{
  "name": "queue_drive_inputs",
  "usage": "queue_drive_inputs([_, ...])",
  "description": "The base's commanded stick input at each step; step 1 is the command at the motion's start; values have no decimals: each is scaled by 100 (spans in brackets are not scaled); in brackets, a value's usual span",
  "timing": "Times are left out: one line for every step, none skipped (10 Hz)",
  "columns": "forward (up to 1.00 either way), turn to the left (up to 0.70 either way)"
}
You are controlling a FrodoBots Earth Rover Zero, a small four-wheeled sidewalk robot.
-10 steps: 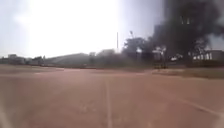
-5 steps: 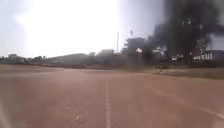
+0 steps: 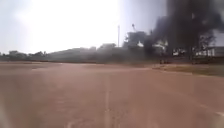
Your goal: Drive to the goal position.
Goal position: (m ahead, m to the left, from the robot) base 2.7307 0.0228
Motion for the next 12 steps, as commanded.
queue_drive_inputs([70, 0])
queue_drive_inputs([70, 0])
queue_drive_inputs([70, 0])
queue_drive_inputs([70, 0])
queue_drive_inputs([70, 0])
queue_drive_inputs([70, 0])
queue_drive_inputs([70, 0])
queue_drive_inputs([70, 0])
queue_drive_inputs([70, 0])
queue_drive_inputs([70, 0])
queue_drive_inputs([70, 0])
queue_drive_inputs([70, 0])
